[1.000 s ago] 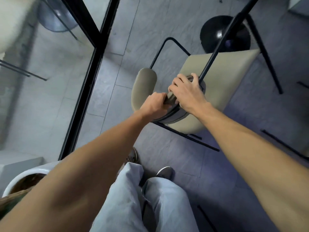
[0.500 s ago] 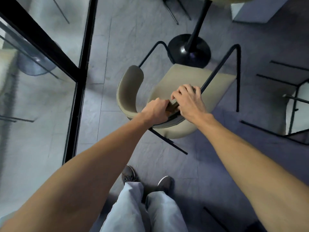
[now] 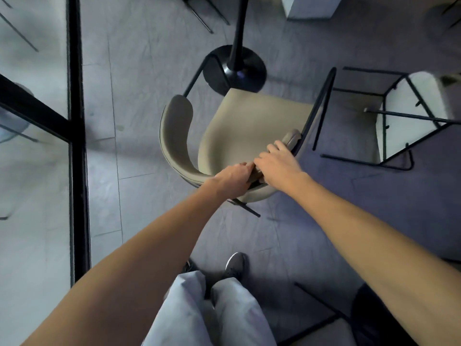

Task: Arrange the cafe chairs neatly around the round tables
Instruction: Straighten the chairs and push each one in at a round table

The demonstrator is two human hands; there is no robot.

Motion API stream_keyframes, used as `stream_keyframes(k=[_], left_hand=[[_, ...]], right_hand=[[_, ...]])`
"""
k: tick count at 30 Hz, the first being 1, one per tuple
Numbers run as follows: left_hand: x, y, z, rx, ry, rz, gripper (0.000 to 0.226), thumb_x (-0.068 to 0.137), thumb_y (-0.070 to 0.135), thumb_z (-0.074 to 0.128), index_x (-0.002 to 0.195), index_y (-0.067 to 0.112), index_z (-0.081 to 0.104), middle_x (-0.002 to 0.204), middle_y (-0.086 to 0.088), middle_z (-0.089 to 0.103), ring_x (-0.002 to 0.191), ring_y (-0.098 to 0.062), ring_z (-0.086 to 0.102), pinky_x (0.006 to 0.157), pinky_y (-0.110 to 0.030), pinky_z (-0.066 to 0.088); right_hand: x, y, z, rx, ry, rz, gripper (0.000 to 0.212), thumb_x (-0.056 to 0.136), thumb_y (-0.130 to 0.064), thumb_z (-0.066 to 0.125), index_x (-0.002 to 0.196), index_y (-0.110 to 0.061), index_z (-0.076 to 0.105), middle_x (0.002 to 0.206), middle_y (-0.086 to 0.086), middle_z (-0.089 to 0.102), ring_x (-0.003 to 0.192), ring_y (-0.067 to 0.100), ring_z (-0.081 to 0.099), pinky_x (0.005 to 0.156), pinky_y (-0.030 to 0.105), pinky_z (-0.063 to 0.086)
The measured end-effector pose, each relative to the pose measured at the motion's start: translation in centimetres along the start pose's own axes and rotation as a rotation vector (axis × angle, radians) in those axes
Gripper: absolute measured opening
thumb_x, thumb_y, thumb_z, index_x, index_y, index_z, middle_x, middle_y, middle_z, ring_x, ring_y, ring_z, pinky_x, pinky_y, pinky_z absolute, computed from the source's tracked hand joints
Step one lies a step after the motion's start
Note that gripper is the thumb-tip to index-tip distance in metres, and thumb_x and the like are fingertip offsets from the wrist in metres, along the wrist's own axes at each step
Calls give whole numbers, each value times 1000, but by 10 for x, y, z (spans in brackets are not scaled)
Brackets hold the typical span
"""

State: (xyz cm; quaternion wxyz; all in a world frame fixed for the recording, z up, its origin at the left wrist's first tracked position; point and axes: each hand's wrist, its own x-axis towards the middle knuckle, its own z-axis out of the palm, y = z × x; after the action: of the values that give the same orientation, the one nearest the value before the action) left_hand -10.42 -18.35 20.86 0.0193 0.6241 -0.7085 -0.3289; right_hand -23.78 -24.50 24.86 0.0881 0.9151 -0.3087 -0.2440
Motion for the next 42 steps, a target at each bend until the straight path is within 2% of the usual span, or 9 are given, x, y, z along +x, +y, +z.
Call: stream_keyframes(k=[2, 5, 9, 12, 17, 22, 27, 33, 42], left_hand=[[-5, -11, 3, 54, -70, -1, 30, 97, 17, 48, 125, 9, 48, 113, -14, 59, 99, -36, 62, 80, -40, 45], [-18, -38, 8, 134, -115, -1, 35, 96, 20, 50, 131, 15, 47, 118, -8, 57, 102, -33, 62, 83, -41, 48], [-25, -77, 13, 333, -55, 24, 38, 94, 25, 52, 132, 21, 49, 122, -3, 60, 111, -29, 60, 101, -41, 41], [-21, -83, 14, 407, -44, 11, 37, 94, 33, 54, 131, 25, 51, 123, -2, 61, 115, -27, 58, 104, -40, 36], [-13, -80, 11, 446, -65, 46, 41, 92, 39, 56, 131, 27, 53, 123, -1, 61, 115, -27, 57, 104, -39, 35], [-5, -68, 15, 463, -74, 101, 36, 92, 46, 53, 122, 25, 55, 114, 1, 65, 109, -26, 61, 100, -42, 38], [7, -49, 19, 410, -70, 117, 31, 90, 44, 58, 114, 24, 60, 104, 3, 66, 100, -24, 62, 90, -36, 35], [20, -37, 30, 509, -20, 126, 33, 89, 31, 61, 121, 28, 60, 113, 1, 66, 111, -26, 57, 101, -36, 36], [43, 18, 49, 639, -12, 122, 32, 91, 50, 60, 112, 26, 60, 110, -5, 67, 102, -29, 60, 98, -40, 33]], right_hand=[[-2, -11, 4, 60, -53, 0, 25, 90, -32, 60, 114, -26, 62, 115, -1, 67, 116, 24, 54, 98, 40, 35], [-5, -33, 13, 147, -83, 61, 21, 91, -29, 60, 112, -26, 61, 113, 0, 69, 113, 24, 59, 94, 41, 37], [-9, -44, 25, 223, -82, 141, 20, 90, -25, 63, 109, -25, 57, 107, 1, 71, 108, 27, 63, 90, 42, 36], [-12, -47, 32, 243, -81, 166, 25, 87, -29, 67, 108, -25, 55, 103, 1, 71, 105, 27, 63, 90, 43, 35], [-10, -48, 32, 322, -135, 253, 26, 84, -18, 67, 108, -21, 56, 101, 2, 68, 100, 30, 64, 92, 48, 34], [-8, -49, 33, 369, -236, 294, 23, 91, -16, 62, 114, -19, 60, 110, 4, 65, 106, 33, 62, 100, 56, 33], [-22, -39, 50, 427, -216, 305, 23, 90, -10, 59, 110, -22, 59, 105, 4, 66, 102, 31, 63, 94, 47, 34], [-43, -26, 76, 465, -153, 380, 35, 84, -8, 65, 111, -30, 63, 98, 1, 69, 101, 27, 63, 88, 41, 35], [-75, -2, 112, 452, -127, 499, 45, 87, 2, 54, 119, -29, 63, 102, 2, 72, 105, 26, 62, 93, 39, 37]])
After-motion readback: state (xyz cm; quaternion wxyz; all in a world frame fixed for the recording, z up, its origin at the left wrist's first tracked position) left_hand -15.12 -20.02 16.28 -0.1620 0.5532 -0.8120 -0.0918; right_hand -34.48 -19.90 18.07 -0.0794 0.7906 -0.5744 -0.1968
